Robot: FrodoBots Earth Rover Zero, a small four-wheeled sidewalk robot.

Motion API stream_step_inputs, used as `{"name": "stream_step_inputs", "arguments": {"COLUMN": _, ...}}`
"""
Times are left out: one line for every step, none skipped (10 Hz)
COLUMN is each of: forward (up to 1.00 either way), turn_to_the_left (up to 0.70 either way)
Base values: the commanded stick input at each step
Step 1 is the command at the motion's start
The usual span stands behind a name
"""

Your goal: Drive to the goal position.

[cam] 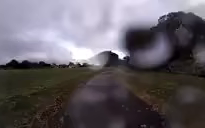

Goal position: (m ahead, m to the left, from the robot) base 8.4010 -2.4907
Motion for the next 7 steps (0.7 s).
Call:
{"name": "stream_step_inputs", "arguments": {"forward": 0.70, "turn_to_the_left": 0.00}}
{"name": "stream_step_inputs", "arguments": {"forward": 0.70, "turn_to_the_left": 0.00}}
{"name": "stream_step_inputs", "arguments": {"forward": 0.70, "turn_to_the_left": 0.00}}
{"name": "stream_step_inputs", "arguments": {"forward": 0.70, "turn_to_the_left": 0.00}}
{"name": "stream_step_inputs", "arguments": {"forward": 0.70, "turn_to_the_left": 0.00}}
{"name": "stream_step_inputs", "arguments": {"forward": 0.70, "turn_to_the_left": 0.00}}
{"name": "stream_step_inputs", "arguments": {"forward": 0.70, "turn_to_the_left": 0.00}}
